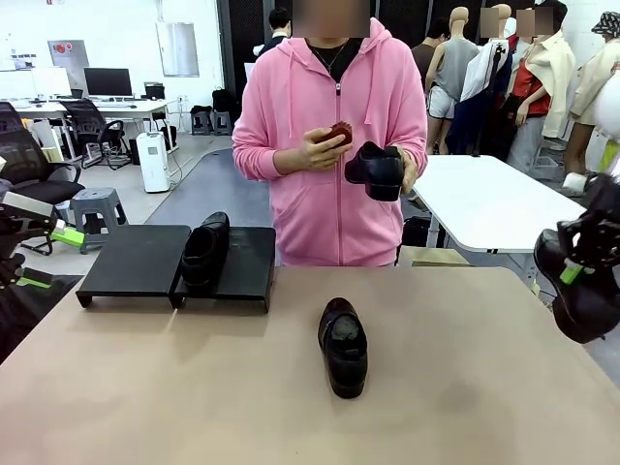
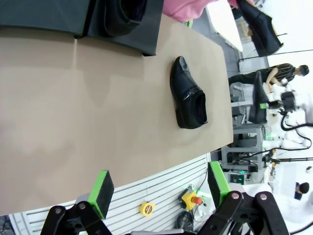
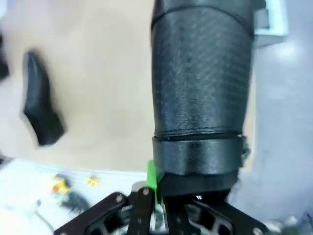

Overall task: Organize the shoes by placing them on the stand.
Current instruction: Pick up one Shoe and place it in the middle of the table.

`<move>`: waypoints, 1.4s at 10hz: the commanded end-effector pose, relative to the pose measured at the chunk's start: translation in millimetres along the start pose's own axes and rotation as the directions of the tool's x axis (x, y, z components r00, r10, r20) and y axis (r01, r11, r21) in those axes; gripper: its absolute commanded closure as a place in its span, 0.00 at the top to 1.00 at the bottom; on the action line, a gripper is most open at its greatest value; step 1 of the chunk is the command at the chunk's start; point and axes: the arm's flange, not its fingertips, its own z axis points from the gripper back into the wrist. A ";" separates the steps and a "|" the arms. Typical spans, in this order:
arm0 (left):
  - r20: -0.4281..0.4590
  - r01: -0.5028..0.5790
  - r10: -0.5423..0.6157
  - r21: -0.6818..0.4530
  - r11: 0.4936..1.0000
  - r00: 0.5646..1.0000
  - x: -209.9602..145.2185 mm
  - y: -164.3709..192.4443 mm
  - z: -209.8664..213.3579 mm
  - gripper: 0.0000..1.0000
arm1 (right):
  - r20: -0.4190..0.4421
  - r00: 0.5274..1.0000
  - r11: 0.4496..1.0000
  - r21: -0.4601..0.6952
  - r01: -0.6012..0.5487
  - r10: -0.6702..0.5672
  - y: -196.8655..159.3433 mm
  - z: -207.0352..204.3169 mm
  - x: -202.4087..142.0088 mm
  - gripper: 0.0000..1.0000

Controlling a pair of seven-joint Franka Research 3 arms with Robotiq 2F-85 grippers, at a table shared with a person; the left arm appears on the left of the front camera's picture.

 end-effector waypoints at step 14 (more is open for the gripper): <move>-0.005 0.008 -0.008 0.006 1.000 1.000 -1.4 0.6 2.0 1.00 | 0.324 0.899 0.930 0.116 -0.347 0.295 -36.4 30.7 -151.6 0.00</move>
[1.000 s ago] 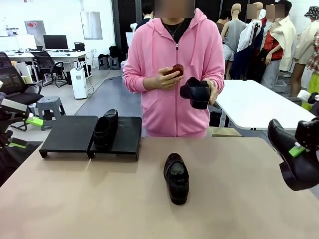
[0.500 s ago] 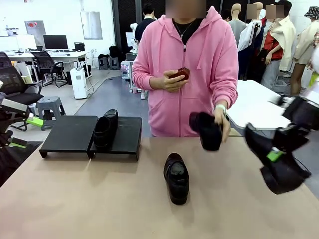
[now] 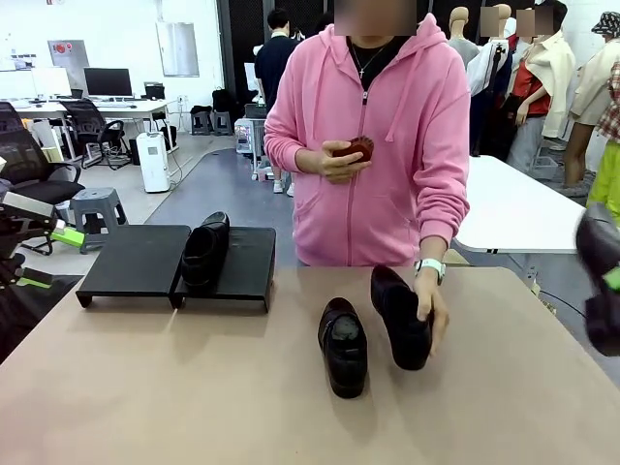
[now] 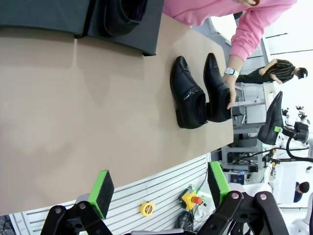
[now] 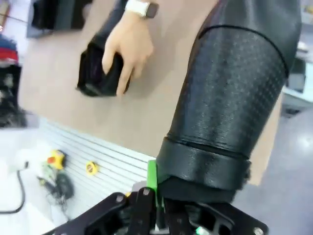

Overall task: Organize the shoes by placing them on the stand.
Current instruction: Pick up one Shoe and place it in the middle of the table.

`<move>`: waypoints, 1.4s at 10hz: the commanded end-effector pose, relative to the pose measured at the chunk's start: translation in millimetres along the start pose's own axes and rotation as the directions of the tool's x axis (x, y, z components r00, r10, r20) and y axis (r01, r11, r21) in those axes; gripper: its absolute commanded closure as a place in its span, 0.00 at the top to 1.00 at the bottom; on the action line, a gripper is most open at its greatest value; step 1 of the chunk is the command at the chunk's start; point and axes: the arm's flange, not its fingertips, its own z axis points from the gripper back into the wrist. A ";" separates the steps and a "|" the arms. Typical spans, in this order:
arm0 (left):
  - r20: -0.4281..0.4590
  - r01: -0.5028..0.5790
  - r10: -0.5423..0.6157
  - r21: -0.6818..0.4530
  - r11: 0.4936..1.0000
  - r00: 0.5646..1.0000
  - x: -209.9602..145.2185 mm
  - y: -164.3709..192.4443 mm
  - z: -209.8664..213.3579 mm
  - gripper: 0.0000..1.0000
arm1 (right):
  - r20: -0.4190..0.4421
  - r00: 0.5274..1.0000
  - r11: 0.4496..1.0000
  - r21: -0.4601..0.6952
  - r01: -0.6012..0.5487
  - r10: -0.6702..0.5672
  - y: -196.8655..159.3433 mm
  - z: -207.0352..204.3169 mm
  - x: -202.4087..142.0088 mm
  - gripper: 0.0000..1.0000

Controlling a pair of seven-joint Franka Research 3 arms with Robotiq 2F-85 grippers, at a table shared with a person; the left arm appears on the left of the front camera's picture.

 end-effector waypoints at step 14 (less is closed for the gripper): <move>-0.005 0.007 -0.007 0.005 1.000 1.000 -1.3 0.8 2.1 1.00 | -0.047 0.802 0.801 0.116 -0.588 0.595 332.5 -144.7 16.0 0.00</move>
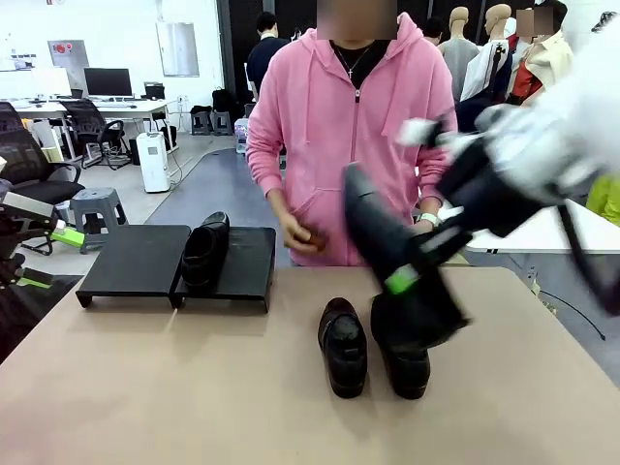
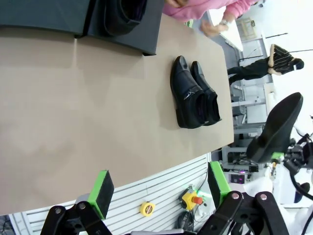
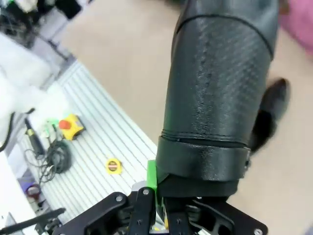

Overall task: Organize the shoes by placing them on the stand.
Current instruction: Pick up one Shoe and place it in the middle of the table.

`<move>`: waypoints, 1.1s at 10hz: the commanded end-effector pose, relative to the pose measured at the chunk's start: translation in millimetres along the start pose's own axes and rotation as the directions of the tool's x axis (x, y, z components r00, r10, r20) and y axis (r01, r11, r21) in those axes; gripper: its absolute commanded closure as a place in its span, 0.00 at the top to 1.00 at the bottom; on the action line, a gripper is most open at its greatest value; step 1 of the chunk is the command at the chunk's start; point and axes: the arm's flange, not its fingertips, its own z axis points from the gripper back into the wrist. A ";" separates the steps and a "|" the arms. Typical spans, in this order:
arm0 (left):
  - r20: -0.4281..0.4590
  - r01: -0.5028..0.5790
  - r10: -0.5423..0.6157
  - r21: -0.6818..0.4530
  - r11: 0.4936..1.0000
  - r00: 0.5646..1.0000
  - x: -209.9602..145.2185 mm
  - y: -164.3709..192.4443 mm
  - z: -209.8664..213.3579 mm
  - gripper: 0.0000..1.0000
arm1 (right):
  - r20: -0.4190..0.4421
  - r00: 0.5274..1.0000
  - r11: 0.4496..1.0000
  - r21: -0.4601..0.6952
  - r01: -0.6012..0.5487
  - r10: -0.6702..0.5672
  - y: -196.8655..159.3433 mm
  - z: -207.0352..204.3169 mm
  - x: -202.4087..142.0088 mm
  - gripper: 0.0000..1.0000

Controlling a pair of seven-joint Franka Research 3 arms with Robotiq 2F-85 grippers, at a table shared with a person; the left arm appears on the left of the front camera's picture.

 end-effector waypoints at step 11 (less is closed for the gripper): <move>-0.004 0.006 -0.006 0.004 1.000 1.000 -1.1 1.1 2.3 1.00 | -0.326 0.825 0.886 -0.118 0.448 -0.461 60.8 -312.7 131.2 0.00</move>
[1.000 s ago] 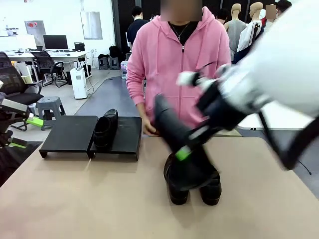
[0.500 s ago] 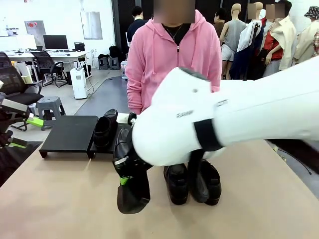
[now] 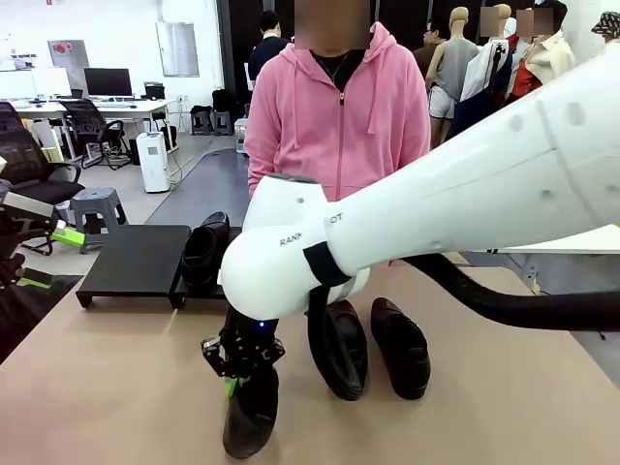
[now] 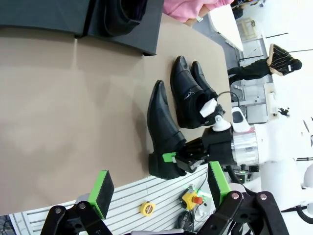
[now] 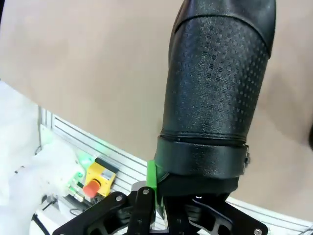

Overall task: Organize the shoes by placing them on the stand.
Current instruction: Pick up one Shoe and place it in the middle of the table.

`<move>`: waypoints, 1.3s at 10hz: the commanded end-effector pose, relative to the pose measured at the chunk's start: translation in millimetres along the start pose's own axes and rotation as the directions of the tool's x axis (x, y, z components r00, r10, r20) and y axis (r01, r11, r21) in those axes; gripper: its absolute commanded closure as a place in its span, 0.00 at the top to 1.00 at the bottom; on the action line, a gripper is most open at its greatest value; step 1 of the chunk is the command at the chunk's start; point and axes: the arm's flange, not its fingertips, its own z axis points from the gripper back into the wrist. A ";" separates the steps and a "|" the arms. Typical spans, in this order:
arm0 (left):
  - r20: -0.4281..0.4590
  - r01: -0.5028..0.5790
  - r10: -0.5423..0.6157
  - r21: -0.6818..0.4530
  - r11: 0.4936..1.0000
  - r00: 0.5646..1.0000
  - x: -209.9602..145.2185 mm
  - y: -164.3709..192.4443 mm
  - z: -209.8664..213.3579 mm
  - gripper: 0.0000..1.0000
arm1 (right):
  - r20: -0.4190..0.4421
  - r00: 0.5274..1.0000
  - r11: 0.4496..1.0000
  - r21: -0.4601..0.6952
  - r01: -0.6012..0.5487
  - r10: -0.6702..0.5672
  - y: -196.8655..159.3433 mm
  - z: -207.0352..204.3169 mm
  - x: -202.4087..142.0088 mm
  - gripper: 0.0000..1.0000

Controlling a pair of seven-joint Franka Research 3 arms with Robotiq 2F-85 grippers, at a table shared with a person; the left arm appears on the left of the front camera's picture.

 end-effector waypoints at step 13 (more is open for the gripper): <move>-0.004 0.006 -0.006 0.003 1.000 1.000 -1.0 1.3 2.5 1.00 | 0.120 0.985 0.960 0.238 -0.150 0.124 -190.9 236.6 -110.9 1.00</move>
